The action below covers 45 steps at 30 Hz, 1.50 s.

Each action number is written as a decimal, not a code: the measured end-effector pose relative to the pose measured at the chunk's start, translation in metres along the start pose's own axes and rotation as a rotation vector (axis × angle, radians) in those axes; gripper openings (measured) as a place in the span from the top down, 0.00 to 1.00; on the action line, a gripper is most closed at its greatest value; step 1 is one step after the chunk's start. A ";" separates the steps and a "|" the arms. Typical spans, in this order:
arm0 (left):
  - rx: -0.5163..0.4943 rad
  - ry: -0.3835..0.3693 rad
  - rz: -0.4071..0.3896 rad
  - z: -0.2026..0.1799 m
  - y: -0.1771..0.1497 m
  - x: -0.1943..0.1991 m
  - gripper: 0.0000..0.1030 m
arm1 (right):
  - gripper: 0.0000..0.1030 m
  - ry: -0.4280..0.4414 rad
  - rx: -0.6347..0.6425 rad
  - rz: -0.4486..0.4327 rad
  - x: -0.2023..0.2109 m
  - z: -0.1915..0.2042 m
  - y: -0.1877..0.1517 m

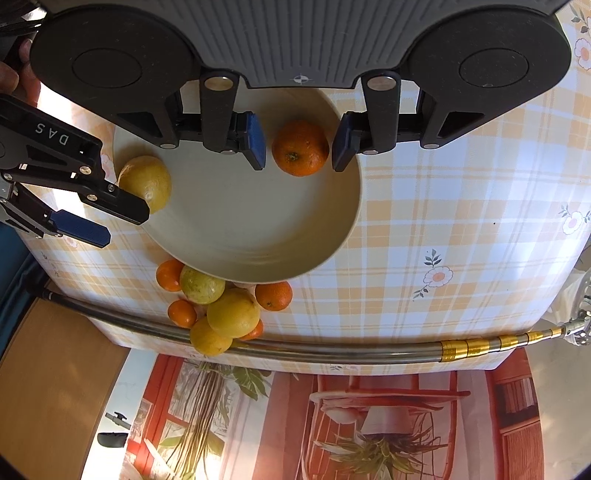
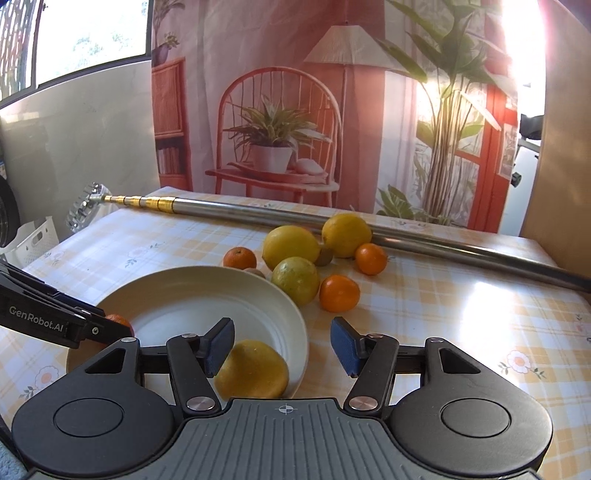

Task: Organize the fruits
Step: 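Lower the mandarin and the lemon onto the white plate and open both tools, then close the left tool on the brown kiwi while the right tool moves toward an orange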

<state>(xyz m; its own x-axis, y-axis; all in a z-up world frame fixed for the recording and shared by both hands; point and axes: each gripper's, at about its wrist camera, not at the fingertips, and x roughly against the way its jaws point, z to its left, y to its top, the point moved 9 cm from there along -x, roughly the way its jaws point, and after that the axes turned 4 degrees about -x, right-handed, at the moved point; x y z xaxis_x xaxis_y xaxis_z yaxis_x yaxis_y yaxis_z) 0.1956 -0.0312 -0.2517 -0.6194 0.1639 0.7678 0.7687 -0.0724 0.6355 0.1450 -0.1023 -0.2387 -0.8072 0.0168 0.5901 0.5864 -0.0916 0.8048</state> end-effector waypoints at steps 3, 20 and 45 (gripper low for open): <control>0.008 -0.001 -0.028 0.004 0.006 0.006 0.60 | 0.47 -0.008 -0.013 -0.018 0.001 -0.009 0.007; 0.015 -0.102 -0.008 0.007 0.068 0.008 0.60 | 0.47 -0.053 -0.069 -0.065 -0.030 -0.068 0.034; 0.227 -0.212 0.283 -0.007 0.110 -0.124 0.65 | 0.48 -0.066 -0.183 -0.016 -0.076 -0.095 0.018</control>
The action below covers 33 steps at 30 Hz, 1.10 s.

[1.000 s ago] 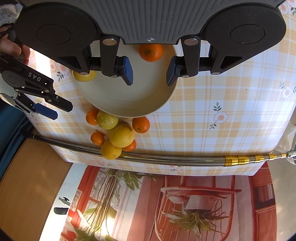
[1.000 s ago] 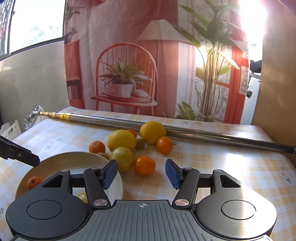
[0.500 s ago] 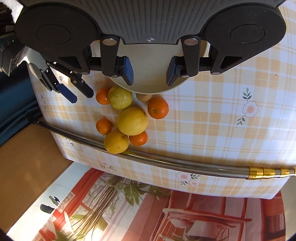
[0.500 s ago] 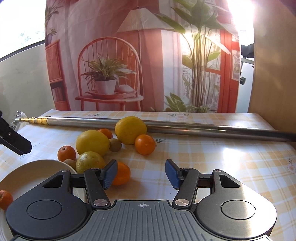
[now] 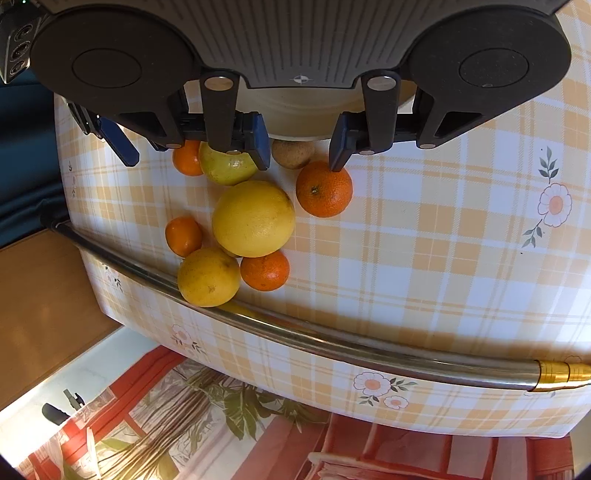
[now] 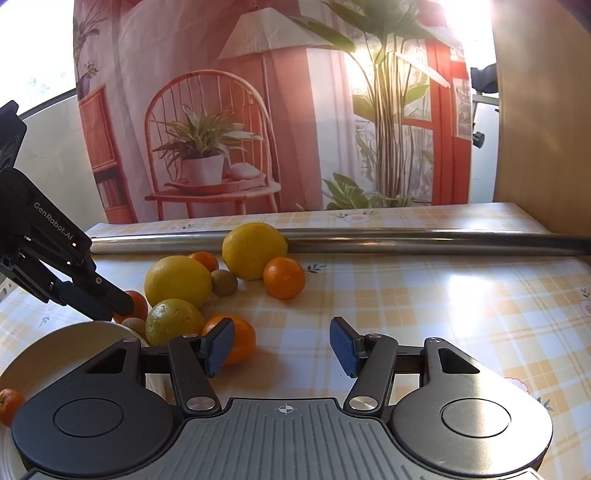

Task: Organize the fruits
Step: 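Close the left tool on the brown kiwi while the right tool moves toward an orange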

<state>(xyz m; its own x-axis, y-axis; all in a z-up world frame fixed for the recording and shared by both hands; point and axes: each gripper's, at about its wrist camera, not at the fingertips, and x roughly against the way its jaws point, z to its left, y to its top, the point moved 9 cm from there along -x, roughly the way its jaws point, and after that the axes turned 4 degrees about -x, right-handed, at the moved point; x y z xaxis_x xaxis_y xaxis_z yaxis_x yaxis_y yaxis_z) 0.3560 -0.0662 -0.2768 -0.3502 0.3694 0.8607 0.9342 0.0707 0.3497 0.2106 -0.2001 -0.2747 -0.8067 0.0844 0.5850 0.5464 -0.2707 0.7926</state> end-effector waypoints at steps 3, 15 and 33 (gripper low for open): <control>-0.008 0.006 0.011 0.000 0.002 -0.009 0.65 | 0.48 -0.004 -0.016 0.000 0.000 -0.003 0.000; 0.023 -0.049 0.040 0.004 0.003 -0.022 0.63 | 0.48 0.005 -0.034 0.000 0.002 -0.006 -0.003; 0.092 0.049 -0.035 0.034 0.003 0.001 0.74 | 0.47 0.003 -0.075 -0.025 0.005 -0.014 -0.004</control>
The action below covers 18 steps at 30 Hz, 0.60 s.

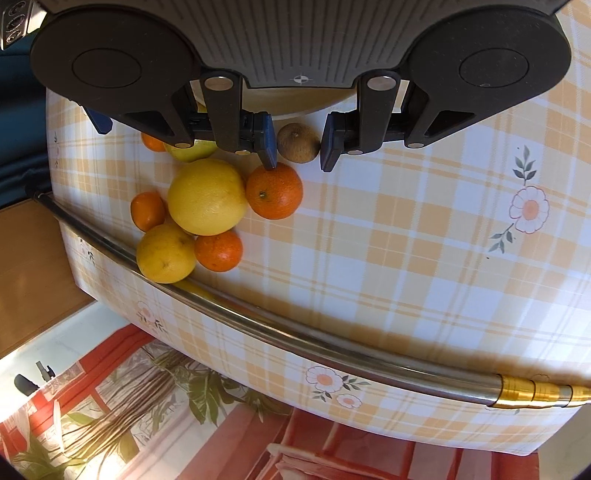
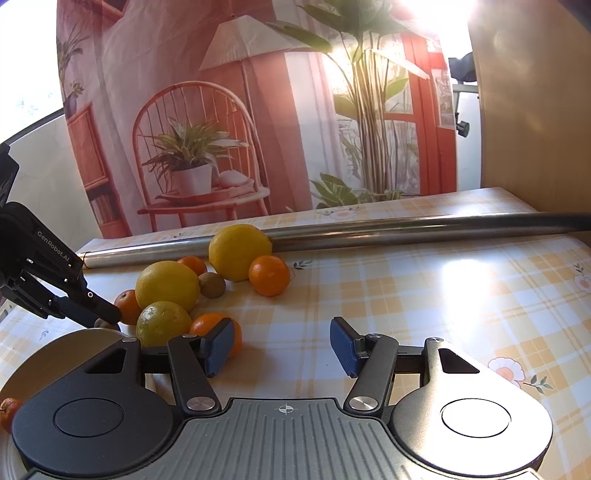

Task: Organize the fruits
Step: 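Close the left tool on the brown kiwi while the right tool moves toward an orange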

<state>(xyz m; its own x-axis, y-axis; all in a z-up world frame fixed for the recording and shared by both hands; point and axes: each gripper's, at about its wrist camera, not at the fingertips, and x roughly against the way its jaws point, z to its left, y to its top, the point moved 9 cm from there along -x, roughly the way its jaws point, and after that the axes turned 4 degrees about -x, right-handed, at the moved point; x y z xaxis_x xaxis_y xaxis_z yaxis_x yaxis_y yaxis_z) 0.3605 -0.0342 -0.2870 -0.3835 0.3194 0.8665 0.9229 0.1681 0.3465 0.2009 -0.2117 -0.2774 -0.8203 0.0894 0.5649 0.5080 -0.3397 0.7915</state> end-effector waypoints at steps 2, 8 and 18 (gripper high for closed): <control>0.002 0.013 -0.005 0.005 0.000 0.003 0.72 | 0.47 0.000 -0.004 -0.002 0.000 -0.001 0.000; -0.017 0.010 0.016 0.003 -0.007 0.000 0.72 | 0.47 -0.001 -0.009 -0.001 0.000 -0.002 0.000; -0.066 0.049 -0.043 0.003 -0.008 0.003 0.75 | 0.47 0.001 -0.010 0.005 0.000 -0.002 -0.001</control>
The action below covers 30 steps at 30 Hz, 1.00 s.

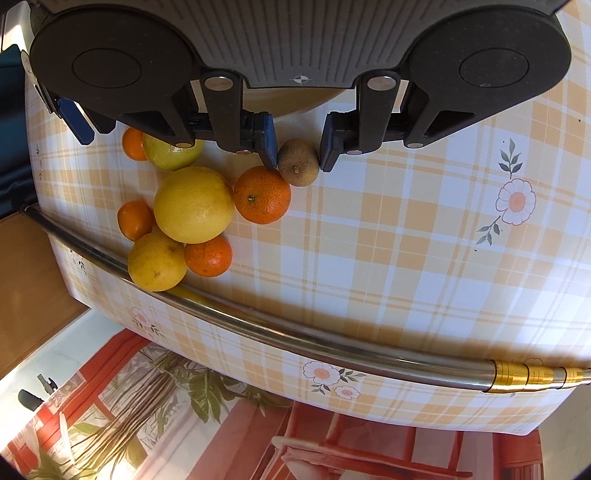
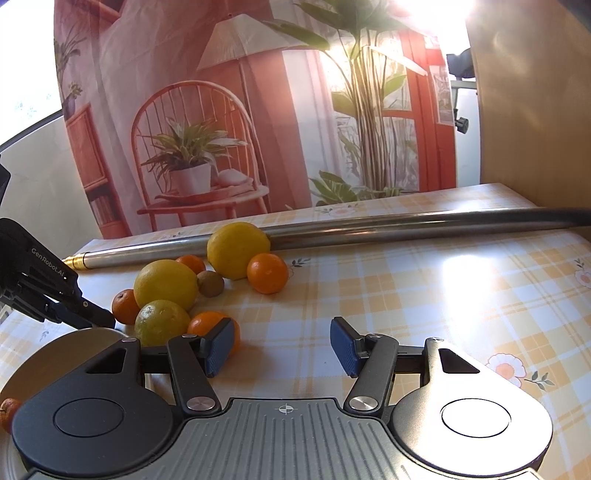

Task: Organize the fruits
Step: 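Close the left tool on the brown kiwi while the right tool moves toward an orange, then close the right tool on the orange while the left tool carries the kiwi over the plate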

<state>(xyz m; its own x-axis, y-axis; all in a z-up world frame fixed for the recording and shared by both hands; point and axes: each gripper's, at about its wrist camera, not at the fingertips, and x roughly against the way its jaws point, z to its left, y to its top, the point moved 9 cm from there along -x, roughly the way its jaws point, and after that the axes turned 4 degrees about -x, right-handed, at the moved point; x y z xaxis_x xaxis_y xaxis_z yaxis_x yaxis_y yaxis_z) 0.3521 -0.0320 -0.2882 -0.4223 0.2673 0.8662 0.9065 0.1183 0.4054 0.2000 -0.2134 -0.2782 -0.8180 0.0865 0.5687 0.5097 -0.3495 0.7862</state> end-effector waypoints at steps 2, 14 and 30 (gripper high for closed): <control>-0.003 -0.002 -0.016 0.002 -0.001 0.005 0.75 | 0.47 0.001 0.001 0.003 -0.001 0.000 0.000; -0.112 0.093 -0.259 0.004 -0.029 0.074 0.75 | 0.45 0.033 0.033 0.018 -0.003 0.011 -0.006; -0.175 0.090 -0.407 -0.005 -0.062 0.104 0.75 | 0.44 0.045 0.283 0.103 -0.019 0.041 -0.006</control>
<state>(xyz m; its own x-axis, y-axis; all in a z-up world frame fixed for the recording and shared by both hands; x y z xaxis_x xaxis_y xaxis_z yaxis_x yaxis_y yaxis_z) 0.2525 -0.0166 -0.2216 -0.7499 0.1477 0.6449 0.6552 0.0308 0.7548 0.2233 -0.1745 -0.2835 -0.7660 0.0209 0.6425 0.6392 -0.0801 0.7648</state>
